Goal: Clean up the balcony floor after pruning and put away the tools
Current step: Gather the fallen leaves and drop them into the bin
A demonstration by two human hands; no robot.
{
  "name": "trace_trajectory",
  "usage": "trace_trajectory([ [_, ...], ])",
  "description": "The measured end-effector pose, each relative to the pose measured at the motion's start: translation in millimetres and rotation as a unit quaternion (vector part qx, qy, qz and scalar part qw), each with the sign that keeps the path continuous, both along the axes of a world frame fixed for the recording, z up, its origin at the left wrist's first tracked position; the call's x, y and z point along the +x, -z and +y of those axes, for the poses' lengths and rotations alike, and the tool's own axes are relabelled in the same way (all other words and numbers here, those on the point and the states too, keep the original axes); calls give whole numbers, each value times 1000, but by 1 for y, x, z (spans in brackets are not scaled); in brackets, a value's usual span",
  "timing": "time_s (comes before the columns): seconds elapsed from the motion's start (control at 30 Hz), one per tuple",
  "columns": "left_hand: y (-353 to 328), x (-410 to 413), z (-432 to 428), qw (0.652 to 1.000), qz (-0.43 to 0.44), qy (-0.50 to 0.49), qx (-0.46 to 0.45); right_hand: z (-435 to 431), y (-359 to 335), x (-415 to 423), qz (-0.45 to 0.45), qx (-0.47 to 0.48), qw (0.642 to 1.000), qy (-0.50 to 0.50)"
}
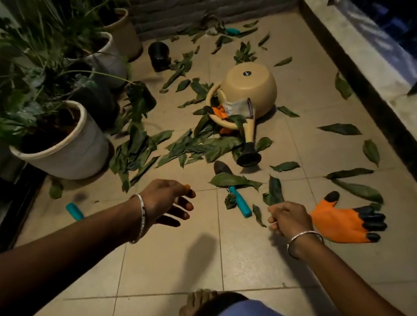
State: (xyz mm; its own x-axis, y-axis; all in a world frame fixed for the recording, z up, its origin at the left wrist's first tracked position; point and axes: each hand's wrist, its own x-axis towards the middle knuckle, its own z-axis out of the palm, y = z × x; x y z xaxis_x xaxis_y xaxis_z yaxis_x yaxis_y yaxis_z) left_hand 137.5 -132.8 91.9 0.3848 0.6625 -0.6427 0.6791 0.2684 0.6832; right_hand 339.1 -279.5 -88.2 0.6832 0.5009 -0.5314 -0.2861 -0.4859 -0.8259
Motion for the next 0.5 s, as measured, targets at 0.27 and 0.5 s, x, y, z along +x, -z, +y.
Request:
trace_trajectory([
  [0.27, 81, 2, 54, 994, -60, -95, -11, 72, 48, -14, -243, -16, 941, -235],
  [0.5, 177, -5, 12, 932, -117, -284, -193, 120, 99, -16, -388, -74, 831, -391],
])
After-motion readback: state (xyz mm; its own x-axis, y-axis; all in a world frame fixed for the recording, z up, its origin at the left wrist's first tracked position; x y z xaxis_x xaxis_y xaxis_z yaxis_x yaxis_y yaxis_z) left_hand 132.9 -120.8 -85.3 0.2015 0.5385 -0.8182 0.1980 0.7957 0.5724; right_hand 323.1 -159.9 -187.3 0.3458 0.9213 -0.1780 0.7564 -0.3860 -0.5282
